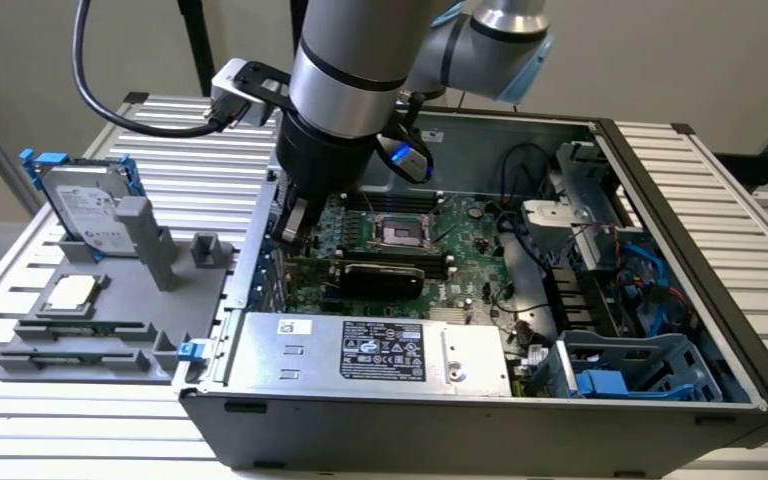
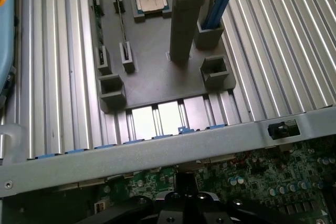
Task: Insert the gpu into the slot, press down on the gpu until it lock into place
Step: 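Press down on the gpu until it lock into place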
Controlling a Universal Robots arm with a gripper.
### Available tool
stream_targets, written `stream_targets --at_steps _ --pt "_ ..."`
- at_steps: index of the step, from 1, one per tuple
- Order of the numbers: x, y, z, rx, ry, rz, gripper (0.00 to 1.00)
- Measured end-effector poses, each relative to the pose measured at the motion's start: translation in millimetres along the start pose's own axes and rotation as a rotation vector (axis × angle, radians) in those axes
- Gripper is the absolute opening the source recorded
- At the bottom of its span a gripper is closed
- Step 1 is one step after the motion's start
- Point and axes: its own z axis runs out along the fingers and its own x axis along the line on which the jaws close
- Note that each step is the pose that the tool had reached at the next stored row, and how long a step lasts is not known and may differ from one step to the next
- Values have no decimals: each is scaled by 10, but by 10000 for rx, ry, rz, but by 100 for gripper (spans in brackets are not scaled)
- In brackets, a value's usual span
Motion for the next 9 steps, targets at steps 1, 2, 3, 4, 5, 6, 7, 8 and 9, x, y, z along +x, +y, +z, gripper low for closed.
stream_targets --at_steps 1,2,3,4,5,6,7,8,9 --pt "-2 0 2 0 -1 0 11" --pt "-5 0 3 0 -1 1 11" --pt "-7 1 3 0 -1 1 11" --pt "-9 2 3 -1 0 2 11" --pt "-10 2 3 -1 1 2 11" --pt "-10 2 3 -1 1 2 11" --pt "-11 2 3 -1 1 2 11" --pt "-13 2 4 -1 0 2 11" --pt "-19 4 5 -1 0 4 11"
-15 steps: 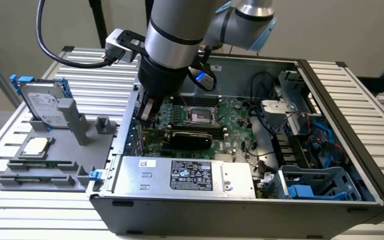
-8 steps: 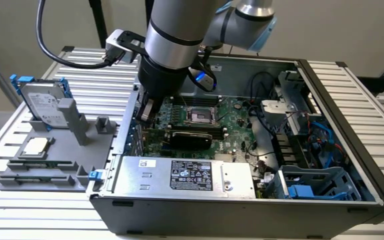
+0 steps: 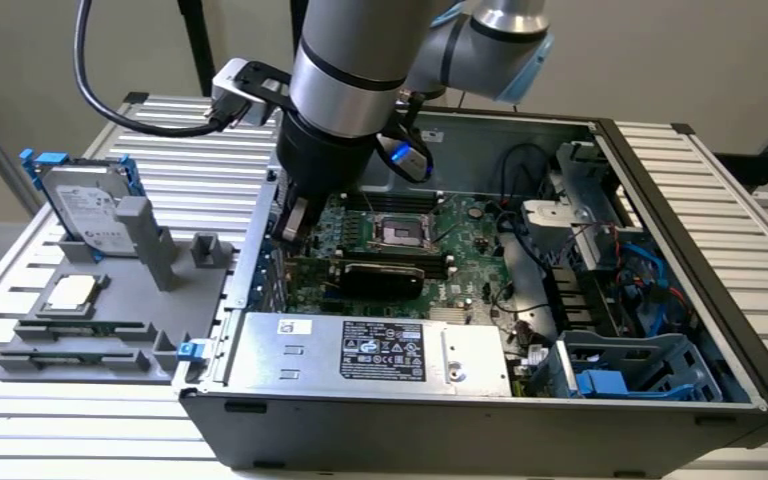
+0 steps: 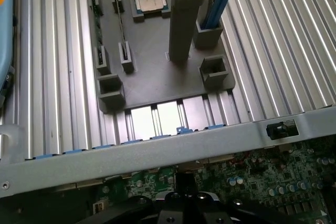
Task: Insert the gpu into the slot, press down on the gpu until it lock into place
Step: 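Press down on the gpu until it lock into place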
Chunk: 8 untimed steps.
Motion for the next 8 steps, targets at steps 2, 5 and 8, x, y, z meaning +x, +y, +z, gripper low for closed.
stream_targets --at_steps 2,5,8 --pt "-12 2 2 0 -1 -1 11" --pt "-16 6 4 0 1 -1 11" --pt "-16 6 5 0 1 0 11"
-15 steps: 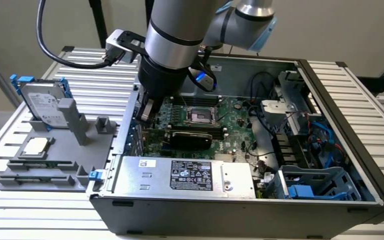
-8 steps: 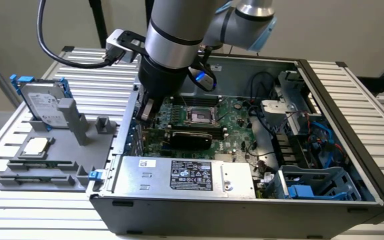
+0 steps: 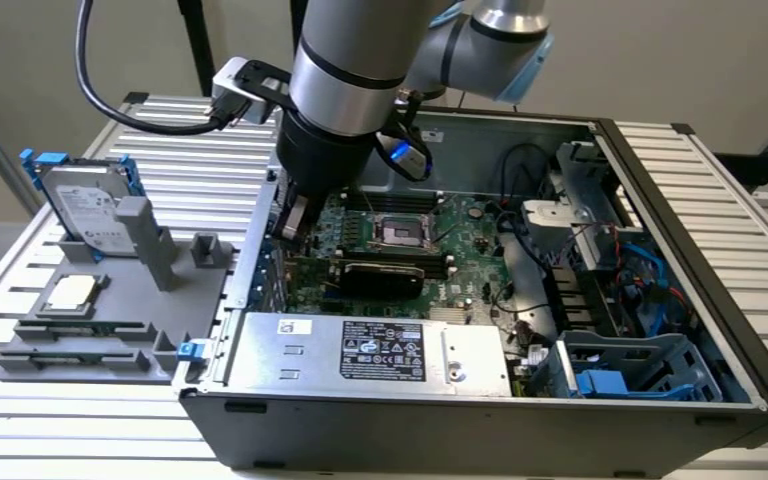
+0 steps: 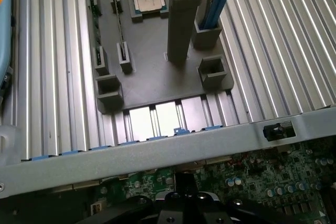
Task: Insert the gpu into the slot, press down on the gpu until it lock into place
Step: 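Press down on the gpu until it lock into place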
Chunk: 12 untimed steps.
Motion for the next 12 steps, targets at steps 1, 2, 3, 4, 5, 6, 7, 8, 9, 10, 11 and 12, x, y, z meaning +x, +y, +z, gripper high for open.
stream_targets --at_steps 1,2,3,4,5,6,7,8,9,10,11,12 --pt "0 -1 0 0 0 1 11" --pt "-1 -4 -1 0 -1 0 11" --pt "-2 -8 -2 0 -1 0 11" --pt "-3 -13 -3 0 -2 0 11" --pt "-4 -18 -5 0 -1 0 11" --pt "-5 -21 -6 0 -1 0 11" --pt "-6 -22 -6 0 -1 0 11" --pt "-6 -23 -6 0 -1 1 11" --pt "-8 -23 -6 0 -1 1 11" --pt "-10 -23 -6 0 -1 -1 11" --pt "-13 -23 -6 0 0 -1 11" --pt "-18 -21 -6 -1 1 0 11"
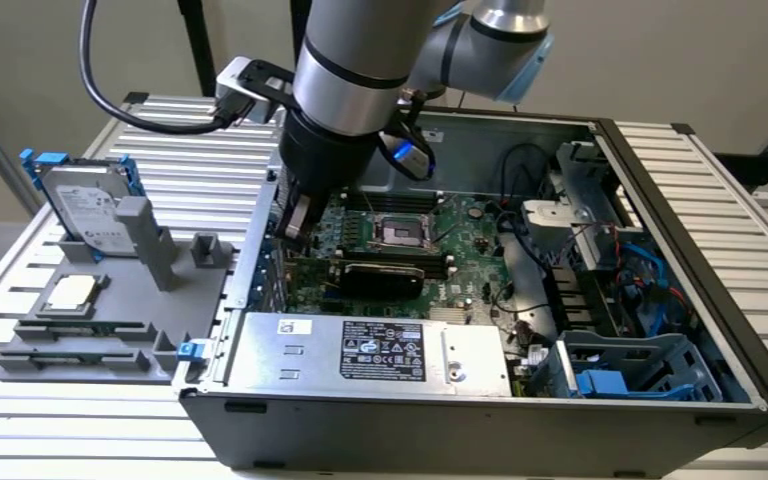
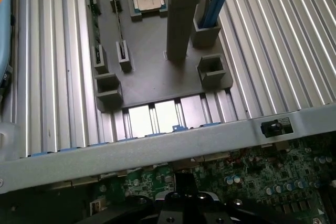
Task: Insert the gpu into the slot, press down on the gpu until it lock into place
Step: 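Press down on the gpu until it lock into place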
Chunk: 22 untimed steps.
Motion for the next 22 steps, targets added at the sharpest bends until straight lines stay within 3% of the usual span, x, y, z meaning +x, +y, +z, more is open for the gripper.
stream_targets --at_steps 12,22 --pt "-33 28 18 0 1 -1 11" --pt "-41 31 17 -73 17 6 11"
